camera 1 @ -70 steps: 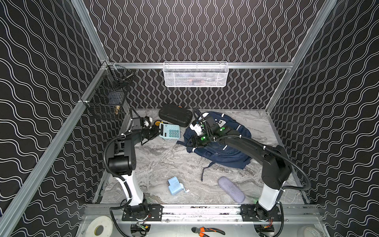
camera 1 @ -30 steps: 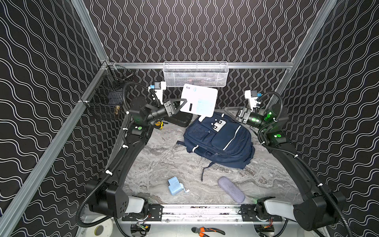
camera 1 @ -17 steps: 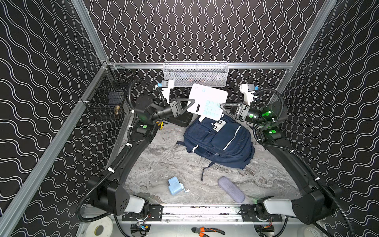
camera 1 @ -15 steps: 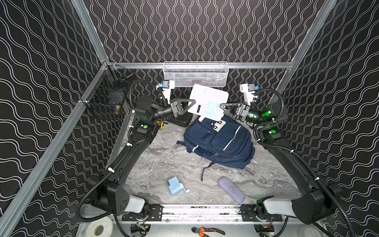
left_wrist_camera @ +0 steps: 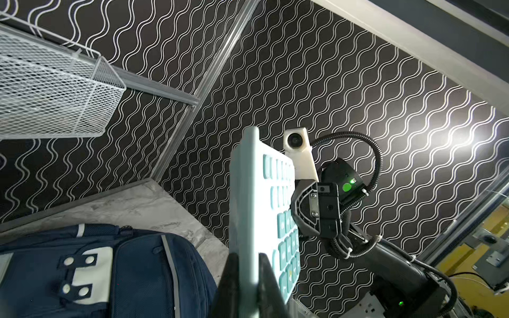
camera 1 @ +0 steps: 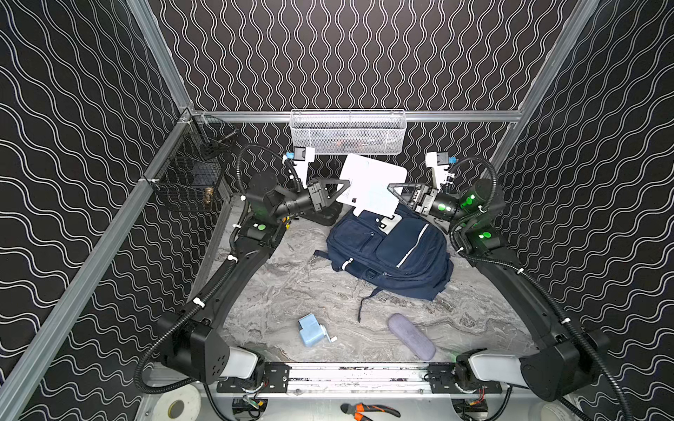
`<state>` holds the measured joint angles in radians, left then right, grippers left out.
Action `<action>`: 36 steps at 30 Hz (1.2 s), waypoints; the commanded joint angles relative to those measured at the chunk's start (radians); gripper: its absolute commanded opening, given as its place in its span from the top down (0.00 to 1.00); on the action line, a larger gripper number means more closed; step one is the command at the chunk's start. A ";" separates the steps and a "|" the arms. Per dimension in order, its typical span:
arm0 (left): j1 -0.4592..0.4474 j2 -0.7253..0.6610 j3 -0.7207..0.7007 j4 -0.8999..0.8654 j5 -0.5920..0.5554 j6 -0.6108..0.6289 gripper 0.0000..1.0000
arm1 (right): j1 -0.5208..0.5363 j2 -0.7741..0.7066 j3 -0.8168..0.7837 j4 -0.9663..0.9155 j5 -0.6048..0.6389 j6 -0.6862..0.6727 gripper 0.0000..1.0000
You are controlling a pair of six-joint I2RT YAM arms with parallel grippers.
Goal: Pack books, pencil case, and school supplies into a backpack
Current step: Pass the calculator, then open the student bag at the center of the table.
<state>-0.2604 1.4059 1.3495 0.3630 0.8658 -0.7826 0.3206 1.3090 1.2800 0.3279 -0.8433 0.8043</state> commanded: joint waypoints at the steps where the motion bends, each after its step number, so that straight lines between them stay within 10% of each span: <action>1: 0.000 -0.023 0.001 -0.003 -0.049 0.065 0.81 | -0.001 -0.026 -0.002 -0.097 0.042 -0.027 0.99; 12: -0.046 -0.050 -0.024 0.008 -0.277 0.152 0.53 | -0.106 -0.174 0.051 -0.520 0.315 -0.078 1.00; 25: -0.481 0.128 0.026 -0.326 -0.660 0.480 0.49 | -0.130 -0.508 0.107 -0.995 0.959 -0.269 1.00; 36: -0.719 0.492 0.251 -0.494 -0.931 0.489 0.47 | -0.130 -0.638 0.095 -0.982 1.090 -0.302 1.00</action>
<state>-0.9619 1.8496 1.5505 -0.0570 0.0528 -0.3164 0.1898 0.6815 1.3773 -0.6884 0.2012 0.5266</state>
